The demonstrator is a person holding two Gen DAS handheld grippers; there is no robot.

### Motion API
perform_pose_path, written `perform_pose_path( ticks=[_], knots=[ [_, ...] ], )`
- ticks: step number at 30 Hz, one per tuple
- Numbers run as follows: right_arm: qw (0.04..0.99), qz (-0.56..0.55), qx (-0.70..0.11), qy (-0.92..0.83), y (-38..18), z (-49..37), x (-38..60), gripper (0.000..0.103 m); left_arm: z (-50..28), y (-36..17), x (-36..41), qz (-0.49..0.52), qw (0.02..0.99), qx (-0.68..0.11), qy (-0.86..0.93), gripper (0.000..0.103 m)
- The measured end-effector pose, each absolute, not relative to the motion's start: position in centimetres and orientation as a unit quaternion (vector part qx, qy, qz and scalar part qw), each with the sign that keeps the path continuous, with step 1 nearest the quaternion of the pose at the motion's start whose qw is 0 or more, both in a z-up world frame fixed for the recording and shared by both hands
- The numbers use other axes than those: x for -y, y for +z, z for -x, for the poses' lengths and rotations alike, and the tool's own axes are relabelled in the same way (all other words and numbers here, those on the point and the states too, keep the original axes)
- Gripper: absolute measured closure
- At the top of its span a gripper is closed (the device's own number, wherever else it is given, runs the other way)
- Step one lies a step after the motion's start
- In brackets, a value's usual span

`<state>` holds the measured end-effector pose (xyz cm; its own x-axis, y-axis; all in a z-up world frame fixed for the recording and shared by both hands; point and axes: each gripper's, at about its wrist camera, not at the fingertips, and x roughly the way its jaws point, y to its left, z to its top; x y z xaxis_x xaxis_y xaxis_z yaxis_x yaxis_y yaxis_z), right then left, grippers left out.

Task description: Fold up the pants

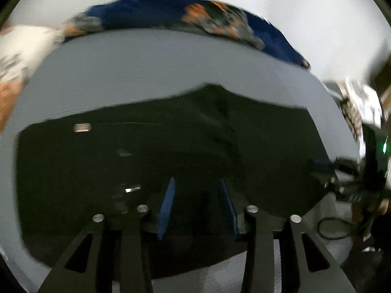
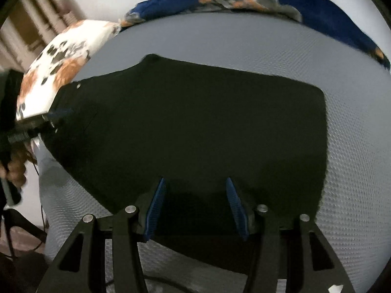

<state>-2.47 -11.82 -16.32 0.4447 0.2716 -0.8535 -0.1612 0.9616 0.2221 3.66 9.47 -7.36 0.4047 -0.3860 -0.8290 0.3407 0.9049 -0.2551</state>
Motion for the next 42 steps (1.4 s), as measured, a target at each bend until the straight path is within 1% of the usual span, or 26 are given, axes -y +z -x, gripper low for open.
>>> perform_pose_path(
  ticks=[3,6,9,13,16,20,23,26,34,39,42],
  knots=[
    [0.842,-0.059,-0.515,0.153,-16.4,2.0,9.5,0.053,-3.3,-6.6,-13.5,0.042,0.859,-0.479,-0.176,0.057],
    [0.84,-0.041,-0.514,0.17,-16.5,1.2,6.9,0.053,-3.5,-6.1,-17.6,0.062,0.872,-0.465,-0.139,0.054],
    [0.837,-0.029,-0.515,0.181,-16.4,-0.4,5.0,0.053,-3.6,-6.2,-21.0,0.077,0.879,-0.459,-0.106,0.054],
    [0.854,-0.018,-0.493,0.167,-15.4,-3.5,4.3,0.055,-4.0,-7.1,-24.8,0.103,0.875,-0.464,-0.088,0.054],
    [0.869,-0.02,-0.474,0.139,-14.6,-6.2,4.6,0.055,-4.5,-7.9,-26.0,0.119,0.871,-0.467,-0.093,0.052],
    [0.865,-0.017,-0.491,0.102,-15.6,-10.4,5.0,0.055,-5.3,-9.1,-27.4,0.135,0.863,-0.475,-0.109,0.05],
    [0.867,-0.006,-0.489,0.094,-15.5,-12.2,4.6,0.054,-6.5,-10.6,-28.0,0.143,0.851,-0.491,-0.12,0.048],
    [0.861,-0.035,-0.499,0.09,-15.6,-13.6,4.9,0.054,-7.2,-11.7,-28.4,0.153,0.841,-0.502,-0.134,0.046],
    [0.873,-0.073,-0.476,0.084,-13.3,-12.3,6.2,0.055,-8.7,-12.4,-28.6,0.157,0.825,-0.508,-0.191,0.044],
    [0.881,-0.1,-0.455,0.082,-11.2,-10.5,7.3,0.054,-10.2,-12.5,-28.5,0.183,0.785,-0.538,-0.246,0.044],
    [0.886,-0.11,-0.443,0.078,-10.0,-9.2,8.1,0.053,-11.2,-13.0,-28.9,0.219,0.752,-0.554,-0.283,0.044]
  ],
)
